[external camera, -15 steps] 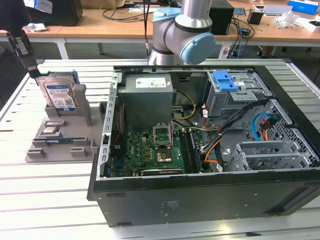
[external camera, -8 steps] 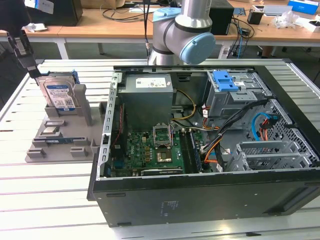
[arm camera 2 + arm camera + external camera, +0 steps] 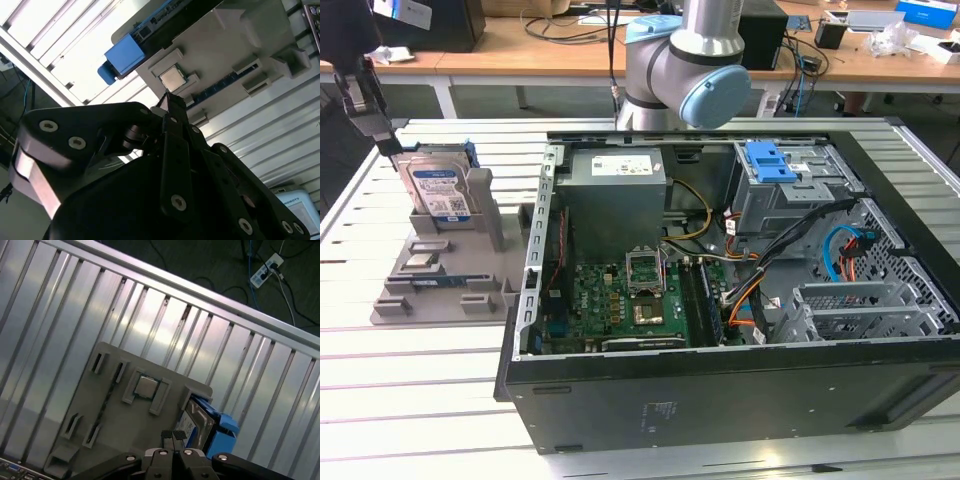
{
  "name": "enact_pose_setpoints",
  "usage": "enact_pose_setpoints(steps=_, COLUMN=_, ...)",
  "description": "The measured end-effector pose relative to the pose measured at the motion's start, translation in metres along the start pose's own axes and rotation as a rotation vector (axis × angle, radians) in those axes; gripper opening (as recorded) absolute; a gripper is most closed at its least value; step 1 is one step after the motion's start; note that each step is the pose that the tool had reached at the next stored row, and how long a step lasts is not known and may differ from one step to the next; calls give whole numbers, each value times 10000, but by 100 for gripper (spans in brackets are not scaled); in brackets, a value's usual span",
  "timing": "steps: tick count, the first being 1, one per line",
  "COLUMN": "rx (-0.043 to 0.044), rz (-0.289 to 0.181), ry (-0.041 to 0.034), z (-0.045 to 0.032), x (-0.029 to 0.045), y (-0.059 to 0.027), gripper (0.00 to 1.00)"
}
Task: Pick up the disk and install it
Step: 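Pick up the disk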
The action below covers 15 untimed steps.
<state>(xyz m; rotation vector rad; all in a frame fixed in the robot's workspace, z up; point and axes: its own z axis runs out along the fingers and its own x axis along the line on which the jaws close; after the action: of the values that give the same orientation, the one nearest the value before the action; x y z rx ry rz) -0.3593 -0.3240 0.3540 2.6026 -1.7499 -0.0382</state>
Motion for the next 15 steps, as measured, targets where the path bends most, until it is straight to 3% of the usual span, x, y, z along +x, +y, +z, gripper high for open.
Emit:
enact_pose_setpoints(steps=6, rx=6, rz=328, ry=-6, z=0, x=0, y=0, gripper=10)
enact_pose_setpoints(steps=15, rx=21, rz=1221, ry=-21, z=0, x=0, y=0, gripper=10)
